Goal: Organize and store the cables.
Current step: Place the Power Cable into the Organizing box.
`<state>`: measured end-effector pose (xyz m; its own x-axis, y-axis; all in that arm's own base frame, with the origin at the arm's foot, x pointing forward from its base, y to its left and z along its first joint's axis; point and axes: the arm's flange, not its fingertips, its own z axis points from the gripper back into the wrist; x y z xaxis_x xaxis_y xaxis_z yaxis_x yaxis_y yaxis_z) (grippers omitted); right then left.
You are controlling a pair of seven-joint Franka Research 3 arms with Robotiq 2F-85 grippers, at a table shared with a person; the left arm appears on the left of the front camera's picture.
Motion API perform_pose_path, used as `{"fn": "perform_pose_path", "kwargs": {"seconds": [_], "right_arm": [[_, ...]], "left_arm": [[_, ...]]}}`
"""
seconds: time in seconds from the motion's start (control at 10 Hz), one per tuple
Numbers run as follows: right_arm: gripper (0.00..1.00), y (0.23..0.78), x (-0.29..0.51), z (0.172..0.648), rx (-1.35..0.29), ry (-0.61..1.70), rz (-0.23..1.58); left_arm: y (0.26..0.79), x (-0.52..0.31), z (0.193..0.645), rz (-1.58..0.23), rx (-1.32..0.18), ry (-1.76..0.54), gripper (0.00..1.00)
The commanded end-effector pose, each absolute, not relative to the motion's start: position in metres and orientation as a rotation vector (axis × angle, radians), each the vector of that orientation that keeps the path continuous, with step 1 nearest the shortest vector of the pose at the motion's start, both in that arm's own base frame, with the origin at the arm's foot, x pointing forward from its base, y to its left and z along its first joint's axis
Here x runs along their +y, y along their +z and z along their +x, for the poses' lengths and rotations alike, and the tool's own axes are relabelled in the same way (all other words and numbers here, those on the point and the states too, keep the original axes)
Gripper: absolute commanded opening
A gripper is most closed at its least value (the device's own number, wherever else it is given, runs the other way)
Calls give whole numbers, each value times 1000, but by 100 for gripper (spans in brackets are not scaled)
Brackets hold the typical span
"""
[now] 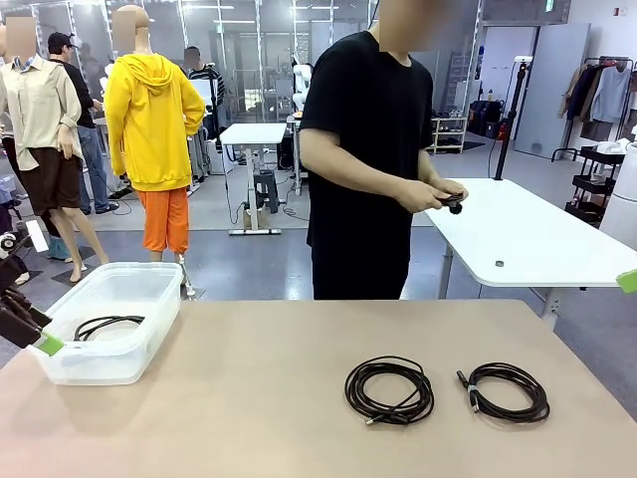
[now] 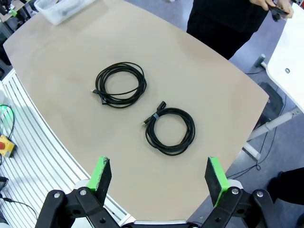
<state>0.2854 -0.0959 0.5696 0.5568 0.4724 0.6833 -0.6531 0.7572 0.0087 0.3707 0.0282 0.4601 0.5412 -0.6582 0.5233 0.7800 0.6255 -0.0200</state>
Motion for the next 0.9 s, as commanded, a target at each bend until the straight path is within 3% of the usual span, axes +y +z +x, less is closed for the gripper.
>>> {"fn": "perform_pose_path", "kwargs": {"seconds": [0.0, 0.8], "right_arm": [[100, 571, -94, 288, -718, 648, 274], [100, 571, -94, 288, -718, 648, 274]], "left_arm": [[459, 27, 370, -250, -492, -851, 100], [459, 27, 370, -250, -492, -851, 100]]}}
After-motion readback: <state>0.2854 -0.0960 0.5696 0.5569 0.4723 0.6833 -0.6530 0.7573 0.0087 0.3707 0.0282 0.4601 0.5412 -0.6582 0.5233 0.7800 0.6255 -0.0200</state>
